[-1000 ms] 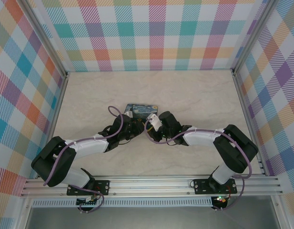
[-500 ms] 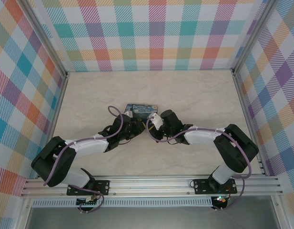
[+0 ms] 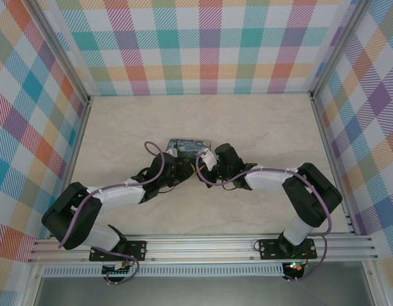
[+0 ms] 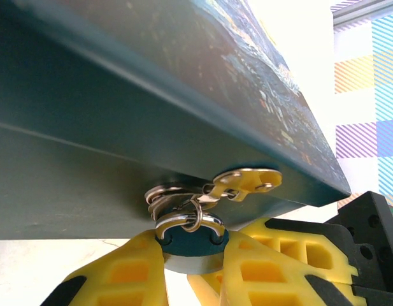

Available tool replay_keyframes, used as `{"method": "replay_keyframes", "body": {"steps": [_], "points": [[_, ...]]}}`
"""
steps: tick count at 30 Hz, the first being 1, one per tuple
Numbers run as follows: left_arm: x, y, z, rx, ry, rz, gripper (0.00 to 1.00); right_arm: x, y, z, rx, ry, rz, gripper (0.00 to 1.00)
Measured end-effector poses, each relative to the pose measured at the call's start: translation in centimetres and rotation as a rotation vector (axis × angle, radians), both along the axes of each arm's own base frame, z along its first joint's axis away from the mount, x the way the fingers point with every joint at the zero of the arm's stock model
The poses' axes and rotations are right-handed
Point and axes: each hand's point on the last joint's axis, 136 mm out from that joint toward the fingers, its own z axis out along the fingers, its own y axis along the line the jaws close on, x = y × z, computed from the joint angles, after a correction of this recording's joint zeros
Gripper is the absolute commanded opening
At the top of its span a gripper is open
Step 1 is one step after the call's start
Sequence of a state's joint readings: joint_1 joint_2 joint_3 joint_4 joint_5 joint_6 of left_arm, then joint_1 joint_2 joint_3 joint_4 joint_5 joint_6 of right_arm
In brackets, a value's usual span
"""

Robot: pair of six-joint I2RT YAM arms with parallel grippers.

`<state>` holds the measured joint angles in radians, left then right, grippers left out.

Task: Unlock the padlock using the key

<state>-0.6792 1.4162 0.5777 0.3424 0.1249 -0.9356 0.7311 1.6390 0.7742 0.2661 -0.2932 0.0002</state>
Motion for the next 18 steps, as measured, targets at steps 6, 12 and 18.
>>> {"method": "replay_keyframes", "body": {"steps": [6, 12, 18], "points": [[0.2, 0.0, 0.2, -0.009, 0.001, 0.016, 0.15, 0.3, -0.1, 0.2, 0.044, 0.025, -0.03, 0.0], [0.3, -0.3, 0.1, -0.03, 0.013, 0.019, 0.15, 0.1, -0.3, 0.3, 0.114, 0.081, -0.064, 0.0], [0.2, -0.9, -0.8, -0.046, 0.041, 0.005, 0.15, -0.1, -1.1, -0.7, 0.113, 0.118, -0.099, 0.0]]}}
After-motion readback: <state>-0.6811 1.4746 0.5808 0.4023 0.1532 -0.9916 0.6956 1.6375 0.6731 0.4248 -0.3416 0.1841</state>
